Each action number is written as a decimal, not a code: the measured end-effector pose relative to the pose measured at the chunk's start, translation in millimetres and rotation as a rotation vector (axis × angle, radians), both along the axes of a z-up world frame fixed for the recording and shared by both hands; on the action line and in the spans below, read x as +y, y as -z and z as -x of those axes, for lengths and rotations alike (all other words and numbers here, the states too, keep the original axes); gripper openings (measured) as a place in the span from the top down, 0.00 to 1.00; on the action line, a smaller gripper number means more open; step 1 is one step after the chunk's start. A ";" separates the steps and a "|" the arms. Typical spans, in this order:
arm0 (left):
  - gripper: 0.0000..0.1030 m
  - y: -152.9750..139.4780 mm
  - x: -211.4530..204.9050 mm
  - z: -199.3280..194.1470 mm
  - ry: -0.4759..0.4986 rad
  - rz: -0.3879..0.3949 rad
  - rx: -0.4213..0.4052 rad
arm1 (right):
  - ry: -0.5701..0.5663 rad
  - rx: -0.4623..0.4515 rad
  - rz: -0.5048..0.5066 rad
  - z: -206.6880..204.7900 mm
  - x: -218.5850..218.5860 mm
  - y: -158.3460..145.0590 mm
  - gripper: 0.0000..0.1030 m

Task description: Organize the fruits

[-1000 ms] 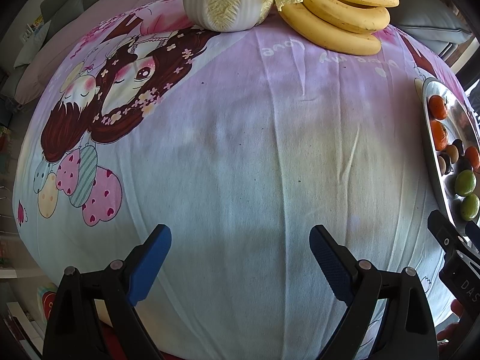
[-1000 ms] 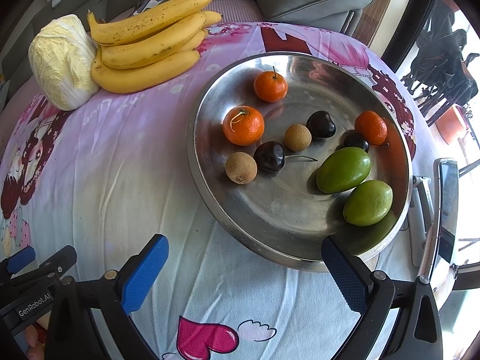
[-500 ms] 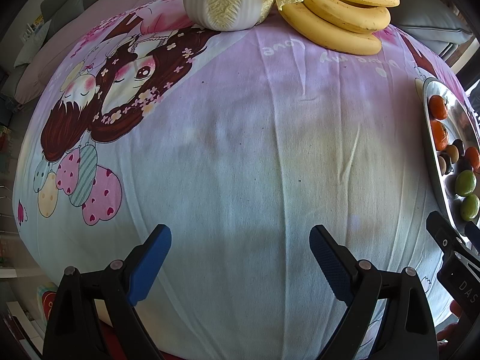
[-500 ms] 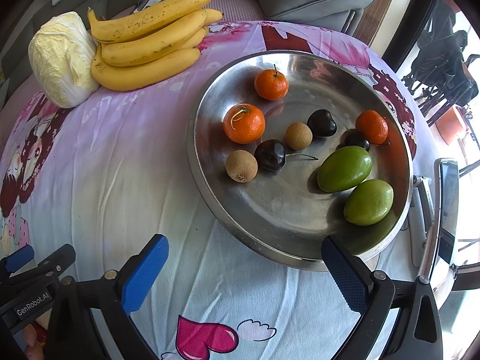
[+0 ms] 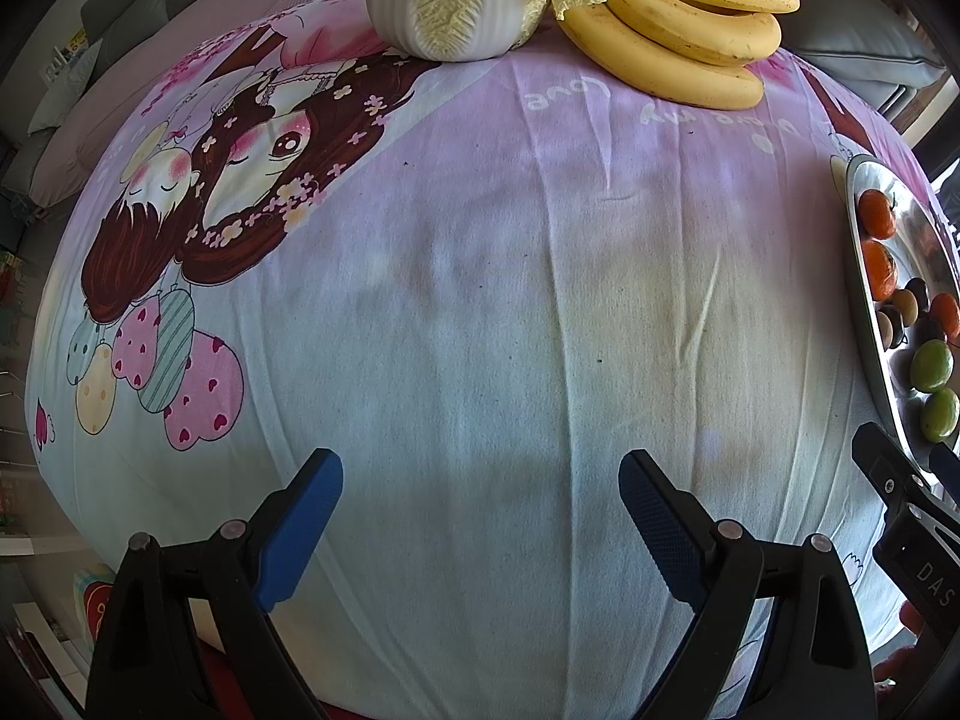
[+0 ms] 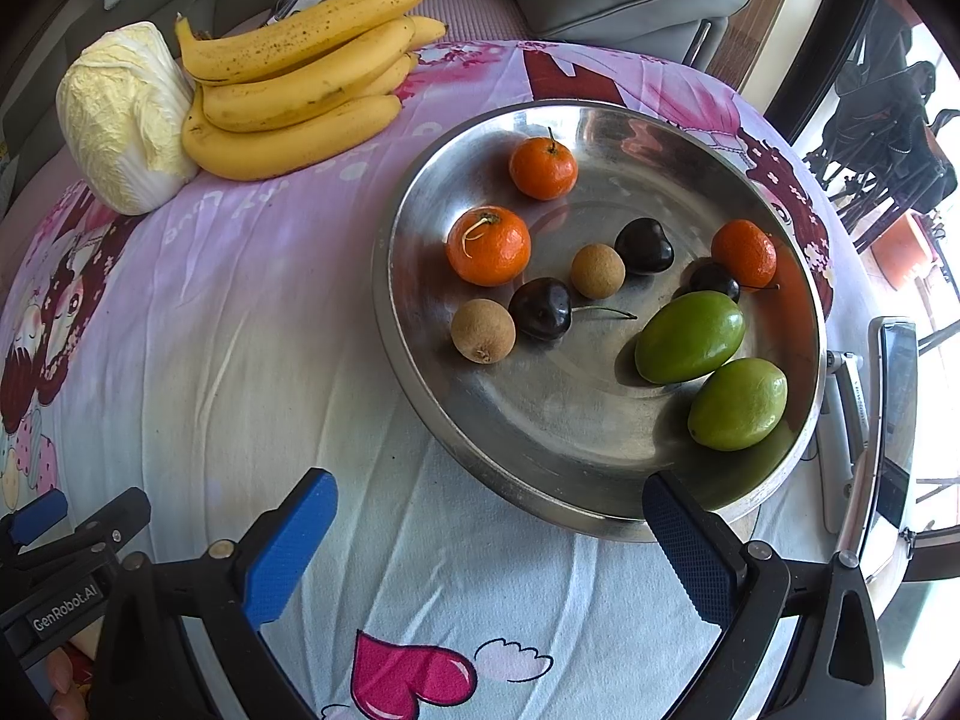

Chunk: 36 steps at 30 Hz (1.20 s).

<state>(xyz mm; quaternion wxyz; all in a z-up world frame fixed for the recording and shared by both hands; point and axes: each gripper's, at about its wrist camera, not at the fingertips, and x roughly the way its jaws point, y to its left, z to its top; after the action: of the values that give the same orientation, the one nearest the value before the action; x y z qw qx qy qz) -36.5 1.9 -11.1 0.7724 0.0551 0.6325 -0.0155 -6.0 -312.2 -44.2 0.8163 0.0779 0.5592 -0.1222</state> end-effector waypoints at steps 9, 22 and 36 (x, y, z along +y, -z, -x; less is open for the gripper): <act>0.09 0.3 0.4 -0.3 0.002 0.000 0.000 | 0.001 0.000 0.000 0.4 -0.2 0.4 0.00; 0.09 -0.4 0.9 -0.6 0.005 0.000 0.000 | 0.001 0.003 0.001 0.0 -0.1 0.9 0.00; 0.09 -8.1 0.6 -2.1 0.013 -0.001 -0.029 | 0.001 0.005 0.001 0.0 0.2 1.5 0.00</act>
<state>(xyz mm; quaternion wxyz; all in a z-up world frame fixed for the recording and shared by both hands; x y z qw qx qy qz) -34.4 2.5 -3.0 0.7814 0.0596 0.6209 -0.0195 -6.0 -311.9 -45.7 0.8150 0.0772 0.5609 -0.1232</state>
